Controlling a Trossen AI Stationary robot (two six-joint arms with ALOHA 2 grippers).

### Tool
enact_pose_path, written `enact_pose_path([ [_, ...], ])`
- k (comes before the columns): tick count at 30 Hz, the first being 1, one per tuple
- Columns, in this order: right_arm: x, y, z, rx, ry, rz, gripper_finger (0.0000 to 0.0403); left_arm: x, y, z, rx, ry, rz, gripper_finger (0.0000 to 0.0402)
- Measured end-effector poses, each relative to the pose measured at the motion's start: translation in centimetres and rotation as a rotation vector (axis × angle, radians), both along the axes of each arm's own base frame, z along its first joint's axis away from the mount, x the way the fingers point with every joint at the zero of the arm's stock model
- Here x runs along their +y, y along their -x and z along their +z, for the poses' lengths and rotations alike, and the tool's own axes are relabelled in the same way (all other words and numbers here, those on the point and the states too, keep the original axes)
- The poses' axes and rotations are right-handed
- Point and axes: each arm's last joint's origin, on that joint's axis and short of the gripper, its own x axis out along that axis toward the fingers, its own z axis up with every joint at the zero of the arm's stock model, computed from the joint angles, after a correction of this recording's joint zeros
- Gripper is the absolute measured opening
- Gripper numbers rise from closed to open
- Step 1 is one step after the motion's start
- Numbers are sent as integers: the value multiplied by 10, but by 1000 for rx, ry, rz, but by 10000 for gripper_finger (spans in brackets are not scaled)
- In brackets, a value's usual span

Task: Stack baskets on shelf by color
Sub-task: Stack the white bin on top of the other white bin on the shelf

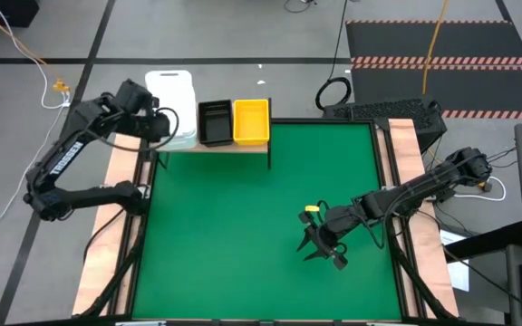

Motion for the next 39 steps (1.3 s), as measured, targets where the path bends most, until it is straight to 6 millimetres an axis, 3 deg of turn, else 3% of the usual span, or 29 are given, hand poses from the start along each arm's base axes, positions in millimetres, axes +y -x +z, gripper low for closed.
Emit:
enact_pose_path([
  [7, -1, 3, -4, 54, 13, -4, 132, -4, 5, 2, -35, 48, 36, 4],
  [18, -1, 4, -8, 50, 12, -6, 132, -27, 22, 42, -183, -28, 23, 3],
  [29, -1, 1, -5, 16, -12, -12, 132, -19, 16, 26, -92, 43, 9, 3],
  [39, -1, 2, -5, 29, -15, -17, 132, -17, 14, 26, -100, 57, 53, 17],
])
